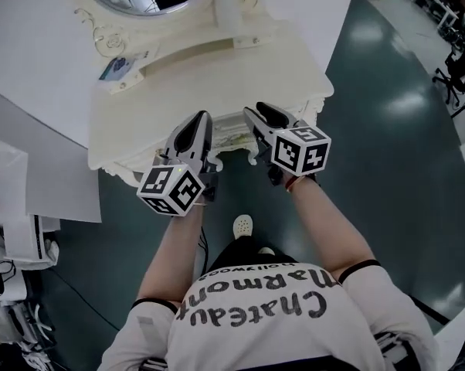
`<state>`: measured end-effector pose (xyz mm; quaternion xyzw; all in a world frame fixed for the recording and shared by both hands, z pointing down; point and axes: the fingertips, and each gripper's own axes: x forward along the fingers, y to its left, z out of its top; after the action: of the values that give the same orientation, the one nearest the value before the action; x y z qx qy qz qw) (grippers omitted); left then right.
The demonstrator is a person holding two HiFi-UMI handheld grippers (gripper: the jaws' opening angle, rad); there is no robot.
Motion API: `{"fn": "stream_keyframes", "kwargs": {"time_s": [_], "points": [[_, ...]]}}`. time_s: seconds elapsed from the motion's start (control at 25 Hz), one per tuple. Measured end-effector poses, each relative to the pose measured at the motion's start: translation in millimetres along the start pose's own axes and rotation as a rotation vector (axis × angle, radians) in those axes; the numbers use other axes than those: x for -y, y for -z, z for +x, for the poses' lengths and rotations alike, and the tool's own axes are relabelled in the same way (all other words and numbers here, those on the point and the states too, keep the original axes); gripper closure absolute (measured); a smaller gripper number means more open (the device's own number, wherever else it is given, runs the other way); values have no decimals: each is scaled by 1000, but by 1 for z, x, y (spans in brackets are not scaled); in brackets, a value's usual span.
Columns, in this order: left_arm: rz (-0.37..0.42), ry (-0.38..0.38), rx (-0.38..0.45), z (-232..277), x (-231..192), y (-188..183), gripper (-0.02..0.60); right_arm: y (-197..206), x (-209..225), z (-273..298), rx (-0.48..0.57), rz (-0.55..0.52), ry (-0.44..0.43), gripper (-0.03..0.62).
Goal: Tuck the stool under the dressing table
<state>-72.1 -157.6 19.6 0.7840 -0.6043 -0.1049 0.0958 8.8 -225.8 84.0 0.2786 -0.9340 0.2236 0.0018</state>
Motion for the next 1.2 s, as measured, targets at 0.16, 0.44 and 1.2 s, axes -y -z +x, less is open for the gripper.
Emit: {"fn": "stream_keyframes", "kwargs": {"time_s": [0.16, 0.44, 1.2], "points": [[17, 24, 81, -11, 20, -45, 559, -50, -33, -16, 86, -40, -55, 424], [73, 88, 124, -30, 62, -94, 559, -102, -89, -53, 196, -84, -130, 434], [147, 112, 101, -61, 94, -94, 558, -106, -133, -106, 192, -272, -100, 528]]}}
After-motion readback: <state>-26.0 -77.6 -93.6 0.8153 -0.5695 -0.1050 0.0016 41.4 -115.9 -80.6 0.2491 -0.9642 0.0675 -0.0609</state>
